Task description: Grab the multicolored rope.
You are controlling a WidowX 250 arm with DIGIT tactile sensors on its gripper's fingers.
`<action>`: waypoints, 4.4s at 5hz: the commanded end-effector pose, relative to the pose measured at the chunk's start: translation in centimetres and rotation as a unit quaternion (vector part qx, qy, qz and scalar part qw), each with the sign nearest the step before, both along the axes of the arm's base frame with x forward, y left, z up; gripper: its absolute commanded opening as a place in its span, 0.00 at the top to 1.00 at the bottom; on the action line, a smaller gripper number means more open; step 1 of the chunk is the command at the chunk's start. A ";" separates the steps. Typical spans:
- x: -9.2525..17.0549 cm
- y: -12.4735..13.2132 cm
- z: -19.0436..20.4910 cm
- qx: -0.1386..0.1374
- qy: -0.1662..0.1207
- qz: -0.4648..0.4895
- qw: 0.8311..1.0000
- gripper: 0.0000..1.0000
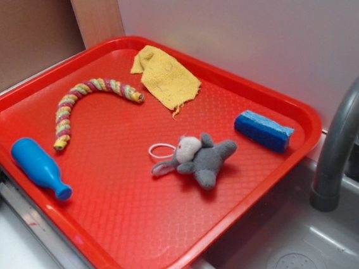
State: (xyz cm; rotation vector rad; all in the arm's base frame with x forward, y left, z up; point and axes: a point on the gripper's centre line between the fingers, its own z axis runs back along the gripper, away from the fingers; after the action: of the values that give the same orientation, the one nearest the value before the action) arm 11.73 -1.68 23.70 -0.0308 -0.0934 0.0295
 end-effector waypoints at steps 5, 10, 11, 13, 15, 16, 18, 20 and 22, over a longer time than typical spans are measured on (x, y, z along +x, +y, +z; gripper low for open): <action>9.0 8.4 -3.6 -0.074 -0.020 0.116 0.990 0.00; 13.0 9.2 -16.4 -0.016 0.020 -0.067 0.997 0.00; 13.2 8.8 -18.6 0.004 0.045 -0.083 0.996 0.00; 13.3 8.4 -22.2 0.029 0.090 -0.097 0.991 0.00; 13.2 7.9 -22.7 0.027 0.090 -0.102 0.990 1.00; 12.9 7.7 -22.2 0.036 0.089 -0.107 0.990 1.00; 12.5 6.6 -15.7 0.086 0.051 -0.097 0.990 1.00; 11.4 5.2 -5.6 0.066 0.022 -0.042 0.997 1.00; 9.1 5.0 -1.5 0.029 0.021 -0.010 0.999 1.00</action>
State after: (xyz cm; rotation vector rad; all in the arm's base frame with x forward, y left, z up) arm 20.58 2.62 20.68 0.0154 0.0127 -0.0150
